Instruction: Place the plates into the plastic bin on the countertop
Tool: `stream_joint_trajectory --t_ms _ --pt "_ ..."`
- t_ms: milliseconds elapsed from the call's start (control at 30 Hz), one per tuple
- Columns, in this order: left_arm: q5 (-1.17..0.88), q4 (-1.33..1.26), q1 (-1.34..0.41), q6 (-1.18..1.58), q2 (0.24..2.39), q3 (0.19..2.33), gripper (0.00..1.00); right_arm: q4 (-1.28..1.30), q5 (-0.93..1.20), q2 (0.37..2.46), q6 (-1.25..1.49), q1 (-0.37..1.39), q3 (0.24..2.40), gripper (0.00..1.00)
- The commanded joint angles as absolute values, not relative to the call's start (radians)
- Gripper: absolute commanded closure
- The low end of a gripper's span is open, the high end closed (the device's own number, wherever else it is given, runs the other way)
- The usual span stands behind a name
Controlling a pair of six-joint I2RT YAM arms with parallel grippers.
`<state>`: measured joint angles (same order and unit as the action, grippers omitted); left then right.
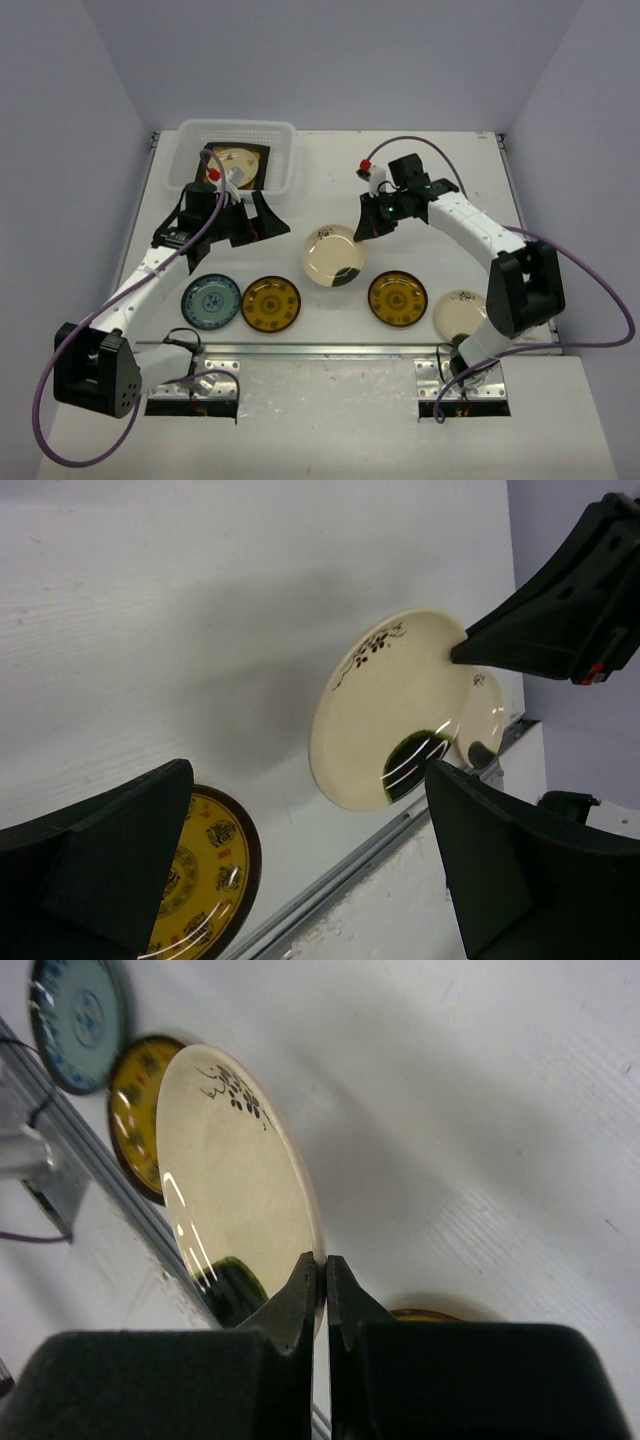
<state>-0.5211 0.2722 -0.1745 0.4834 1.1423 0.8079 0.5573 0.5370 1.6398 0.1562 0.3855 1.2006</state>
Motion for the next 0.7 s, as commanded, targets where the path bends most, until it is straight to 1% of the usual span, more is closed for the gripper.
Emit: stream_joint_trajectory --t_ms 0,33,67,100,133,200,300,333,367,400,433,467,500,533,633,667 --pt "-0.571 0.118 -0.224 0.541 1.187 0.805 0.03 0.430 0.716 1.553 0.344 0.380 1.252 1.00" --pt "-0.589 0.104 -0.235 0.545 1.204 0.812 0.05 0.391 0.746 1.546 0.366 0.380 1.249 1.00" --pt "-0.598 0.096 -0.254 0.547 1.231 0.827 0.09 0.347 0.788 1.536 0.408 0.378 1.241 1.00" --pt "-0.603 0.095 -0.274 0.549 1.259 0.847 0.18 0.310 0.836 1.528 0.454 0.374 1.230 1.00" --pt "-0.605 0.093 -0.288 0.551 1.279 0.862 0.30 0.271 0.873 1.524 0.487 0.369 1.220 1.00" --pt "-0.596 0.086 -0.300 0.557 1.301 0.882 0.60 0.238 0.887 1.513 0.513 0.365 1.208 1.00" --pt "-0.596 0.081 -0.304 0.560 1.330 0.917 0.96 0.207 0.892 1.504 0.537 0.359 1.189 1.00" --pt "-0.590 0.086 -0.303 0.560 1.334 0.931 1.00 0.200 0.887 1.503 0.546 0.355 1.182 0.99" --pt "-0.580 0.094 -0.302 0.561 1.336 0.947 1.00 0.194 0.879 1.502 0.558 0.349 1.173 0.98" --pt "-0.548 0.109 -0.300 0.562 1.332 0.964 1.00 0.189 0.861 1.498 0.574 0.335 1.159 0.81" --pt "-0.501 0.130 -0.294 0.564 1.327 0.984 1.00 0.185 0.836 1.490 0.592 0.317 1.139 0.57" --pt "-0.433 0.157 -0.273 0.572 1.323 1.012 1.00 0.183 0.801 1.474 0.610 0.289 1.109 0.28" --pt "-0.367 0.181 -0.250 0.579 1.321 1.038 1.00 0.181 0.768 1.457 0.627 0.262 1.080 0.02" --pt "-0.317 0.190 -0.222 0.588 1.323 1.056 1.00 0.179 0.744 1.441 0.635 0.241 1.057 0.01" --pt "-0.271 0.210 -0.093 0.634 1.360 1.125 1.00 0.169 0.688 1.379 0.652 0.173 0.971 0.01" --pt "-0.206 0.229 -0.046 0.648 1.395 1.171 1.00 0.169 0.678 1.355 0.650 0.150 0.938 0.01"
